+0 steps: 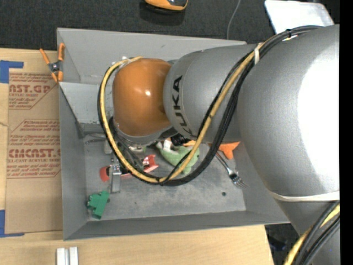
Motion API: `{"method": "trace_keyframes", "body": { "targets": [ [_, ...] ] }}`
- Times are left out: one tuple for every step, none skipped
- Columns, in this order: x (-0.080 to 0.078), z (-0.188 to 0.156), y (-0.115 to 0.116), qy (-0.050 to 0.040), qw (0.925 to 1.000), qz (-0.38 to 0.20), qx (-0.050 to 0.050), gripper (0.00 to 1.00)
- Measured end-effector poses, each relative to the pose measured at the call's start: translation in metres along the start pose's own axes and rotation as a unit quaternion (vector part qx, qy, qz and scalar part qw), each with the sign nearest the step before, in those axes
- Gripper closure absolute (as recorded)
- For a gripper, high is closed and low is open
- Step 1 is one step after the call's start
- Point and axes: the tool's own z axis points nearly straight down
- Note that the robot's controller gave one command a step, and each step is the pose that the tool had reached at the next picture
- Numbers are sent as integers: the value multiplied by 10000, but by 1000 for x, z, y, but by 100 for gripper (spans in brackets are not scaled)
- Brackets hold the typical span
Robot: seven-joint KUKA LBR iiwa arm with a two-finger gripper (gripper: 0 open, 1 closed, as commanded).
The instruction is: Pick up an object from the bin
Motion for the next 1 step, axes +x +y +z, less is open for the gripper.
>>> {"method": "trace_keyframes", "body": {
  "targets": [
    [-2,-5,-2,-36,10000,8,-8,0]
  ]
}}
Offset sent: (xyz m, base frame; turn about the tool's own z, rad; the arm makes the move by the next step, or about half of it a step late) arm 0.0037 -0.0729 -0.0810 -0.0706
